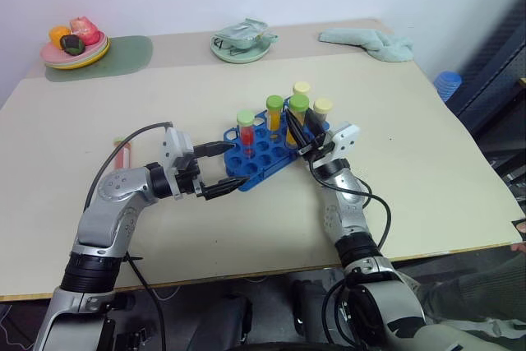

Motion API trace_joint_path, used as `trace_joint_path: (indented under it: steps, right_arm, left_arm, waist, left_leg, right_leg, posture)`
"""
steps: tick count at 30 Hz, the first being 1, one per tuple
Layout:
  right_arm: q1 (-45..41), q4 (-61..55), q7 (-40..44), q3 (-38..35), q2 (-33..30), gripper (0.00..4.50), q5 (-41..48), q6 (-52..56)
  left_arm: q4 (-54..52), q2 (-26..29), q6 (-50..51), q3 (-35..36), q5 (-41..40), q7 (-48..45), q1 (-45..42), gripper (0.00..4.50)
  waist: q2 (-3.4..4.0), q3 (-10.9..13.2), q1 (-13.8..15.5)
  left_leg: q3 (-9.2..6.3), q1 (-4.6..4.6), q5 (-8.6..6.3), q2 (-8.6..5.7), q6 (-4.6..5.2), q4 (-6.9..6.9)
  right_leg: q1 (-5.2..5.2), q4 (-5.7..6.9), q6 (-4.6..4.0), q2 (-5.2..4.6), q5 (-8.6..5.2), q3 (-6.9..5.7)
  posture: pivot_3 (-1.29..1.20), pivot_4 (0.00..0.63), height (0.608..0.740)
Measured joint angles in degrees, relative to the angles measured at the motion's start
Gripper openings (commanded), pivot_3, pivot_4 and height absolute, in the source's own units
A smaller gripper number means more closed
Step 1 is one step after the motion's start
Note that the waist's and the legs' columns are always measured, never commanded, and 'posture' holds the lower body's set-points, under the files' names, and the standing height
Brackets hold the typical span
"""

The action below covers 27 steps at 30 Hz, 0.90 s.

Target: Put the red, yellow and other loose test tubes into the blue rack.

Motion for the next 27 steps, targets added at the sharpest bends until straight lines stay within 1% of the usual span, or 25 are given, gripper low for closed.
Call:
trace_joint_path:
  steps: [10,13,16,19,21,24,27]
  right_arm:
    - [0.9,1.4,-0.5,0.3,-0.2,1.11,-1.6,2.2]
    - [0.9,1.5,-0.1,0.1,-0.2,2.35,-1.3,2.8]
    - [0.9,1.6,-0.8,0.1,-0.2,3.84,-2.2,2.3]
    - [0.9,1.6,-5.9,0.2,-0.6,3.84,-5.9,-0.4]
    - [1.5,0.7,-7.0,0.8,-1.4,3.84,-7.3,-0.7]
    - [5.2,-9.3,-8.1,2.9,-5.1,3.84,-10.5,4.0]
    - [8.7,-22.2,-7.5,4.0,-9.4,3.84,-10.8,12.7]
  left_arm:
    - [0.0,0.0,0.0,0.0,0.0,0.0,0.0,4.34]
    - [0.0,0.0,0.0,0.0,0.0,0.0,0.0,4.34]
    - [0.0,0.0,0.0,0.0,0.0,0.2,0.0,4.34]
    - [0.0,-0.3,0.0,0.5,-0.3,0.7,0.1,4.34]
    - [0.0,-0.9,0.0,1.3,-1.4,1.6,0.3,4.34]
    - [-0.5,-2.9,2.0,5.3,-5.1,5.5,1.1,4.34]
    - [-1.5,-3.8,3.8,9.2,-7.3,10.4,1.2,4.34]
  waist:
    - [-0.17,-0.1,0.0]
    - [-0.19,-0.1,0.0]
    - [-0.2,-0.1,0.1]
    - [-0.19,-0.1,0.1]
    - [-0.19,-0.1,0.1]
    - [-0.17,-0.1,0.3]
    - [-0.17,-0.1,0.4]
  left_leg:
    - [-0.02,-0.01,-0.01,0.07,0.0,-0.04]
    - [-0.02,-0.01,-0.01,0.07,-0.01,-0.04]
    - [-0.03,-0.01,-0.01,0.08,-0.01,-0.04]
    - [-0.02,-0.02,-0.01,0.07,-0.01,-0.04]
    - [-0.02,-0.06,-0.01,0.07,-0.01,-0.04]
    - [-0.02,-0.26,-0.01,0.07,-0.01,-0.02]
    - [-0.02,-0.25,-0.01,0.07,-0.01,-0.02]
  right_leg:
    - [0.01,-0.08,-0.01,0.16,0.0,0.0]
    - [0.02,-0.08,-0.01,0.17,0.0,0.0]
    - [0.02,-0.08,-0.01,0.17,0.0,0.0]
    - [0.01,-0.08,-0.01,0.18,0.0,0.0]
    - [-0.03,-0.08,-0.01,0.17,0.0,0.0]
    - [-0.25,-0.07,-0.01,0.16,0.0,0.01]
    - [-0.23,-0.07,-0.01,0.1,0.0,0.01]
  posture:
    - [0.0,0.15,0.74]
    - [0.0,0.15,0.74]
    - [0.0,0.15,0.74]
    - [0.0,0.15,0.74]
    - [0.0,0.15,0.74]
    - [0.0,0.15,0.74]
    - [0.0,0.15,0.74]
